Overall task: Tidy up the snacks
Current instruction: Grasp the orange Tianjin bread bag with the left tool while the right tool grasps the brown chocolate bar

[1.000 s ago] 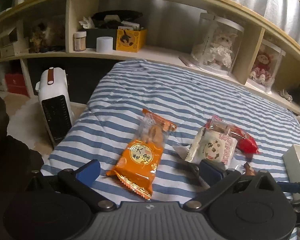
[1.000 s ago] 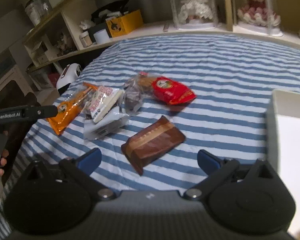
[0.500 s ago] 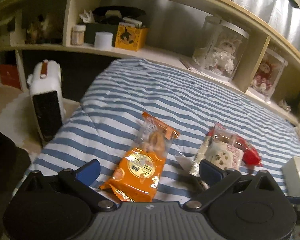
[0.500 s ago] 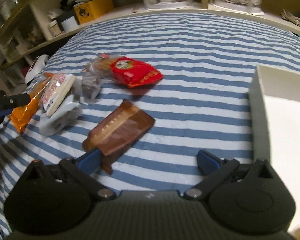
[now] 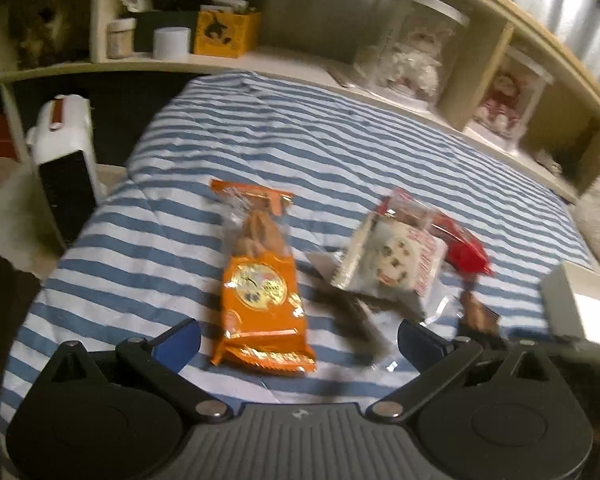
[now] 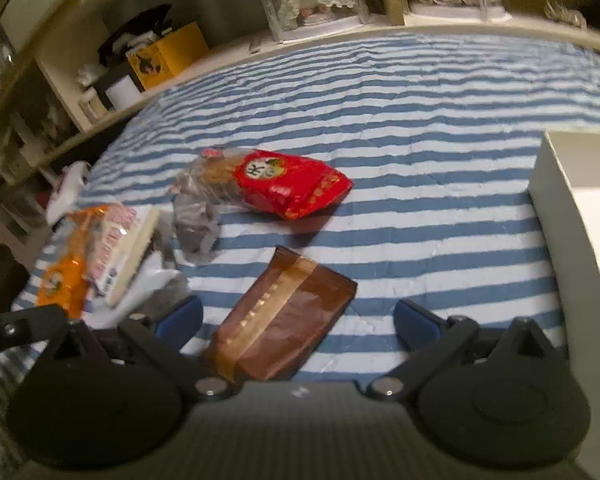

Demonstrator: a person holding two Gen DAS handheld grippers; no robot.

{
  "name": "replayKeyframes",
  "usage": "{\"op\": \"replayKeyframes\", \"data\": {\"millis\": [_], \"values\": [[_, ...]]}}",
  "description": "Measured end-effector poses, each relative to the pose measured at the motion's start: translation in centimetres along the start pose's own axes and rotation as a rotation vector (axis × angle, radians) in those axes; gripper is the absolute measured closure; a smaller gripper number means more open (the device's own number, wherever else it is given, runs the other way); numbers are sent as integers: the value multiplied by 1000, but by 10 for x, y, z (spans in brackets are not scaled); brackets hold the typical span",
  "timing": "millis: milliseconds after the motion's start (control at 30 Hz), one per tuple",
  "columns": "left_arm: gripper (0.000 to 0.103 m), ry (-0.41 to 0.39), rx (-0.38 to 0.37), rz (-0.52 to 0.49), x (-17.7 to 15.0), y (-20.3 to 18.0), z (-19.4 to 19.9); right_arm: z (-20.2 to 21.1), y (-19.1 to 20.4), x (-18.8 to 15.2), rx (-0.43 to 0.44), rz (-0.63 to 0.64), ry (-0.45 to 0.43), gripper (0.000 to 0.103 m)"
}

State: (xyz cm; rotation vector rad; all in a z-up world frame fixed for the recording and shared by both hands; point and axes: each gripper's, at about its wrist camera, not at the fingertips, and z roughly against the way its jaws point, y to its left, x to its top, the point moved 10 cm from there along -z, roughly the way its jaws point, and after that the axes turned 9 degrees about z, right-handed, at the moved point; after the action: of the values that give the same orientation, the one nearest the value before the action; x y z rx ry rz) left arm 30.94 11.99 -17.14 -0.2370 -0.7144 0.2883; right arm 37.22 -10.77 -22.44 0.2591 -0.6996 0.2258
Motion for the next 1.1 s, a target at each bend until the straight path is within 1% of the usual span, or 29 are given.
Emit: {"op": "replayKeyframes", "data": {"millis": [67, 167, 233, 267, 367, 400, 433, 500, 567, 600, 700, 767, 833, 867, 933, 1033, 1100], "values": [[0, -25, 37, 8, 7, 0, -2, 1, 2, -3, -15, 41, 18, 0], [2, -54, 87, -26, 12, -3, -4, 6, -3, -10, -39, 86, 66, 1], [9, -65, 125, -67, 14, -4, -6, 12, -8, -16, -36, 89, 95, 1], [10, -65, 138, -78, 15, -4, -8, 14, -11, -18, -34, 88, 103, 2], [12, -58, 165, -81, 16, 0, -13, 22, -17, -22, -21, 85, 111, 12], [13, -58, 170, -76, 17, 2, -13, 23, -17, -22, -14, 79, 108, 18], [16, -58, 177, -75, 18, 3, -14, 24, -17, -22, -8, 72, 103, 22], [20, -53, 198, -81, 19, 5, -18, 24, -14, -21, 11, 69, 95, 27], [23, -39, 219, -86, 18, 7, -22, 24, -9, -20, 31, 57, 95, 28], [25, -33, 224, -85, 17, 8, -25, 23, -8, -19, 38, 48, 93, 28], [27, -25, 237, -89, 16, 10, -30, 19, -5, -16, 52, 25, 75, 28], [34, -29, 246, -91, 17, 11, -31, 16, -4, -17, 41, 45, 80, 29], [44, -34, 252, -90, 19, 11, -30, 15, -3, -19, 20, 83, 82, 34], [46, -34, 247, -90, 18, 11, -29, 16, -3, -19, 11, 97, 83, 37], [56, -30, 236, -82, 18, 11, -27, 17, -4, -19, -1, 113, 82, 51], [57, -28, 219, -60, 17, 10, -22, 19, -6, -18, 28, 96, 78, 55], [57, -25, 213, -47, 15, 11, -19, 21, -8, -18, 37, 102, 79, 56]]}}
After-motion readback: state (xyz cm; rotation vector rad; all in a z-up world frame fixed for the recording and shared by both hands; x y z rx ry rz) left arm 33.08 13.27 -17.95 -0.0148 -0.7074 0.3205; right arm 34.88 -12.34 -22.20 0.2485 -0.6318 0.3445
